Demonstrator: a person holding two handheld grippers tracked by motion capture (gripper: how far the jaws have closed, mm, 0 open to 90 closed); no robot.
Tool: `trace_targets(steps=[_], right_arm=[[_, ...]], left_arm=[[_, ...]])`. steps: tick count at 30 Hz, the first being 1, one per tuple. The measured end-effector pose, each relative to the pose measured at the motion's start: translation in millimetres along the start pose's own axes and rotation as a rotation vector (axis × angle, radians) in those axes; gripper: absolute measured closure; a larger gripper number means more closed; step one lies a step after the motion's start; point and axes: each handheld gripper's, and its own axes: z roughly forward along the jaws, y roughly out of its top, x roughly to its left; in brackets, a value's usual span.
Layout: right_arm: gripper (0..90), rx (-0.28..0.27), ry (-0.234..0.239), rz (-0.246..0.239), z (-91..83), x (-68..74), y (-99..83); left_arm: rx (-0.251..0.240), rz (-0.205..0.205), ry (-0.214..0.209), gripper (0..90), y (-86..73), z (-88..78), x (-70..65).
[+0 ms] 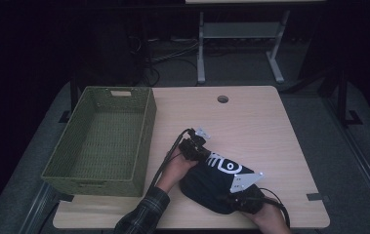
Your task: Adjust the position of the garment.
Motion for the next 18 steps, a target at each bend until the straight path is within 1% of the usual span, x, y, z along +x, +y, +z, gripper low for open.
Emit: trace_targets(steps=[1,2,4,5,7,8,9,13,14,15,18], right_arm=[[90.0,-0.002,-0.002,-0.010,-0.1,-0.3,0.4],[90.0,-0.001,-0.003,-0.011,-1.3,-0.4,0.8],[90.0,-0.019,-0.005,-0.010,-7.0,-1.8,2.2],[90.0,-0.034,-0.011,-0.010,-11.0,-2.6,3.2],[90.0,-0.069,-0.025,-0.010,-18.9,-4.5,5.5],[90.0,-0.079,-0.034,0.000,-22.9,-5.1,6.9],[90.0,-0.092,-0.047,0.000,-26.7,-7.0,8.0],[90.0,-0.129,-0.100,0.021,-41.1,-17.1,10.6],[90.0,-0.136,-0.115,0.024,-44.2,-20.3,10.7],[90.0,-0.143,-0.131,0.027,-47.2,-24.0,10.6],[90.0,-0.155,-0.178,0.046,-54.8,-35.3,8.7]], left_arm=[[-0.007,0.000,0.000,90.0,-0.2,-1.3,-0.4],[-0.013,-0.003,-0.002,90.0,-0.4,-4.7,-1.0],[-0.039,-0.005,-0.009,90.0,-1.6,-13.3,-2.6],[-0.053,-0.016,-0.015,90.0,-2.1,-17.8,-4.4],[-0.066,-0.009,-0.020,90.0,-3.5,-28.7,-6.9],[-0.075,-0.009,-0.026,90.0,-4.7,-33.8,-8.8],[-0.087,-0.019,-0.032,90.0,-6.4,-38.5,-11.5],[-0.100,-0.013,-0.035,90.0,-15.4,-57.6,-22.8],[-0.111,-0.016,-0.039,90.0,-18.1,-62.0,-26.3],[-0.108,-0.001,-0.041,90.0,-20.8,-66.7,-28.9],[-0.111,0.011,-0.033,90.0,-31.5,-79.9,-40.7]])
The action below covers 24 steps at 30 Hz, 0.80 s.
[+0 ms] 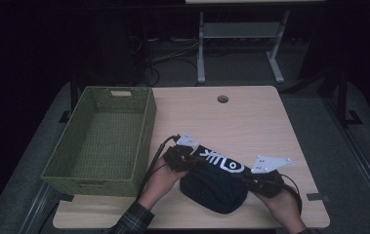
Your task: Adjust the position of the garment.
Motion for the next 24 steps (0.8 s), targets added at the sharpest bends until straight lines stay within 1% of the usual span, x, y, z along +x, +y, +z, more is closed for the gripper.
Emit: trace_targets(steps=[1,3,4,6,8,12,13,15,16,17,19,20,21,24], right_arm=[[90.0,-0.005,-0.021,0.012,-2.0,-5.1,-1.3],[90.0,-0.001,-0.046,0.029,-3.8,-12.6,-4.1],[90.0,0.008,-0.063,0.035,-4.7,-17.6,-6.7],[90.0,0.011,-0.084,0.050,-4.3,-24.4,-10.9],[90.0,0.027,-0.095,0.067,-2.1,-30.8,-16.7],[90.0,0.081,-0.102,0.088,4.8,-35.8,-27.1],[90.0,0.104,-0.105,0.089,7.4,-37.2,-29.8],[90.0,0.122,-0.100,0.102,10.7,-37.8,-33.3],[90.0,0.136,-0.098,0.106,13.2,-38.2,-35.3],[90.0,0.149,-0.095,0.105,15.0,-38.2,-37.4],[90.0,0.149,-0.088,0.115,15.6,-36.2,-39.1],[90.0,0.148,-0.085,0.121,15.1,-35.5,-39.2],[90.0,0.148,-0.078,0.115,14.6,-35.0,-39.4],[90.0,0.143,-0.073,0.106,13.7,-31.6,-39.5]], left_arm=[[0.003,0.002,0.002,90.0,-2.6,-2.2,-2.4],[0.019,0.006,0.015,90.0,-11.1,-5.2,-9.2],[0.026,0.009,0.020,90.0,-13.7,-4.9,-10.9],[0.053,0.018,0.029,90.0,-20.3,-2.0,-14.1],[0.074,0.018,0.035,90.0,-26.2,2.2,-14.4],[0.111,0.007,0.025,90.0,-35.0,12.7,-11.1],[0.121,0.015,0.028,90.0,-35.7,14.2,-11.2],[0.140,0.028,0.039,90.0,-36.8,18.1,-13.0],[0.151,0.044,0.047,90.0,-36.7,19.2,-13.2],[0.162,0.050,0.056,90.0,-36.6,20.2,-13.2],[0.173,0.060,0.079,90.0,-35.8,21.6,-11.8],[0.179,0.068,0.100,90.0,-34.8,22.0,-11.1],[0.180,0.071,0.110,90.0,-34.0,22.4,-9.9],[0.180,0.056,0.126,90.0,-32.8,22.5,-5.9]])
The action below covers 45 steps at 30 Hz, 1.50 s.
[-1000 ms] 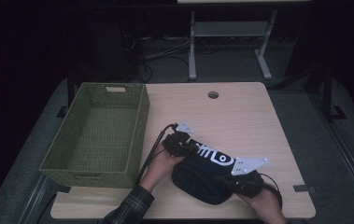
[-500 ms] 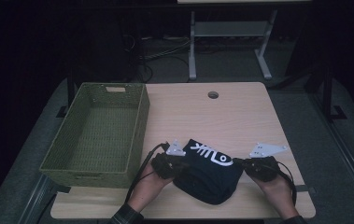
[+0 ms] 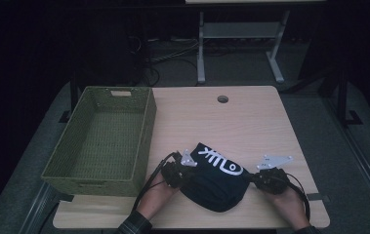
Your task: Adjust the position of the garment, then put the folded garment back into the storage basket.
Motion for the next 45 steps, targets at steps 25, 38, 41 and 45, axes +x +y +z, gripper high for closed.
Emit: trace_targets(steps=[25,38,41,45], right_arm=[[34.7,-0.090,-0.112,0.081,-30.4,-5.3,-25.6],[19.2,-0.020,-0.172,0.111,-14.3,-13.3,-34.2],[17.5,-0.033,-0.168,0.114,-14.0,-14.5,-36.4],[17.2,-0.044,-0.166,0.112,-13.6,-14.9,-37.6]], left_arm=[[-0.112,-0.092,-0.086,36.5,18.6,-19.2,26.2],[-0.093,-0.117,-0.081,27.2,25.8,3.8,48.8],[-0.098,-0.133,-0.086,26.5,24.9,8.4,51.3],[-0.093,-0.132,-0.095,25.9,23.4,14.2,54.5]])
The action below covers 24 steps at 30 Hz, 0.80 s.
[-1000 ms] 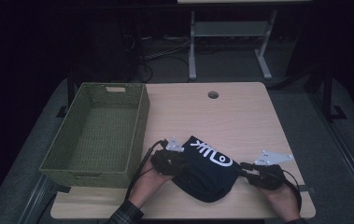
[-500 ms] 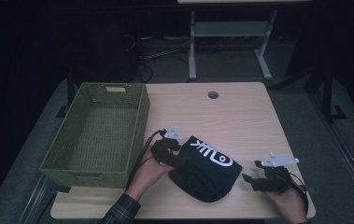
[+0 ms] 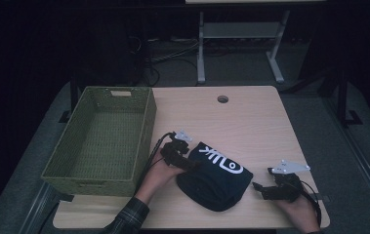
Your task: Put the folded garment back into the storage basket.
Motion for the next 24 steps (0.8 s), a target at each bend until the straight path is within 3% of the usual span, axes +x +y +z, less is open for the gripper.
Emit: trace_targets(steps=[11,15,18,22,24], right_arm=[[17.1,0.000,-0.003,0.003,0.4,0.0,0.2],[17.1,-0.001,-0.004,0.005,0.4,0.0,0.3],[17.1,-0.001,-0.005,0.005,0.5,0.0,0.3],[17.1,-0.001,-0.005,0.005,0.5,0.0,0.3],[17.1,-0.001,-0.005,0.005,0.5,0.0,0.3]], left_arm=[[0.030,-0.040,-0.032,21.6,-10.9,17.3,5.4],[0.044,-0.022,-0.016,21.5,-10.4,18.8,2.8],[0.049,-0.008,-0.015,23.9,-9.8,19.1,1.1],[0.053,-0.005,-0.046,35.8,-9.0,18.1,-0.3],[0.055,-0.012,-0.050,36.9,-8.7,18.0,-0.5]])
